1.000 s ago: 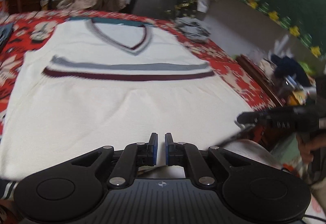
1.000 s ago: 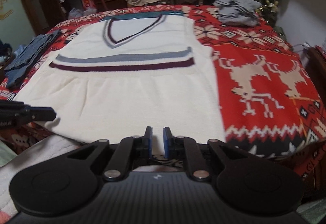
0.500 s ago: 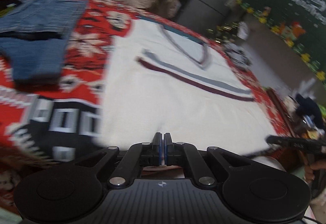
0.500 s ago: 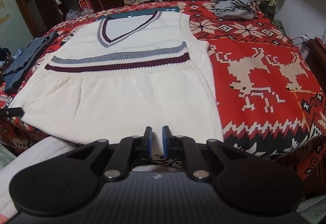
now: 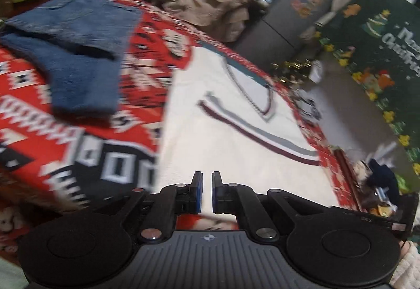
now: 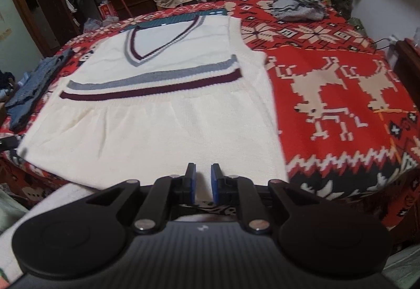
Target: Fold clothes
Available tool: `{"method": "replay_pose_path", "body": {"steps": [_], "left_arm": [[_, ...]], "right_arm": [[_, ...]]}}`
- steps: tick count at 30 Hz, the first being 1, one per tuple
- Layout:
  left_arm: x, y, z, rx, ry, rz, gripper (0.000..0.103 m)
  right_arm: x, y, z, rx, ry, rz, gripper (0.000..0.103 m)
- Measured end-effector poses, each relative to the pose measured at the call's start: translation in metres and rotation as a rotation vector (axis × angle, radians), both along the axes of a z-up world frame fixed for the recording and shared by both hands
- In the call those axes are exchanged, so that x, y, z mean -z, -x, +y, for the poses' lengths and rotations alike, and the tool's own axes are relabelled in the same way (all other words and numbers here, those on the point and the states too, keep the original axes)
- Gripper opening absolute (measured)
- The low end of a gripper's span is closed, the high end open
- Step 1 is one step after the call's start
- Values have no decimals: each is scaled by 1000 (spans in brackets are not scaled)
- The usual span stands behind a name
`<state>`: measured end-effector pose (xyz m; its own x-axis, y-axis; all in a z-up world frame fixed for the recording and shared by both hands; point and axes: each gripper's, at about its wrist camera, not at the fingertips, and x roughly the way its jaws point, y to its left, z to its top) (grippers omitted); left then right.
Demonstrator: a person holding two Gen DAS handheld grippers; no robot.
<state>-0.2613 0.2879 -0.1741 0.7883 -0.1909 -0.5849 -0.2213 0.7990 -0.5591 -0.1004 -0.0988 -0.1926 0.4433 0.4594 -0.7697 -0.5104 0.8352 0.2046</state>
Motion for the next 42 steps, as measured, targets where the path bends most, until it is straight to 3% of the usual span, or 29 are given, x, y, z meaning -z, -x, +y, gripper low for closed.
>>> {"method": "replay_pose_path", "body": {"steps": [4,14,21,30,36,42], "left_arm": [[8,-29,-14,54,5,31,5],[10,-91,-12,85,-76,76,5],[9,-124,-3,70,-91,94,5],[-5,-98,-16,118,-117,49,5],[3,-77,-30,173,-205,94,5],[6,-57,-20,155,-190,96,5]], "right_arm": [[-2,-2,14,-36,-61,41,13],[-4,-15,43,-87,-44,25,13],[-3,-29,46,-73,-50,20,13],[1,-46,40,-57,35,-46,12],[4,-56,37,-50,97,-95,12],[5,-54,19,-32,105,-87,12]]}}
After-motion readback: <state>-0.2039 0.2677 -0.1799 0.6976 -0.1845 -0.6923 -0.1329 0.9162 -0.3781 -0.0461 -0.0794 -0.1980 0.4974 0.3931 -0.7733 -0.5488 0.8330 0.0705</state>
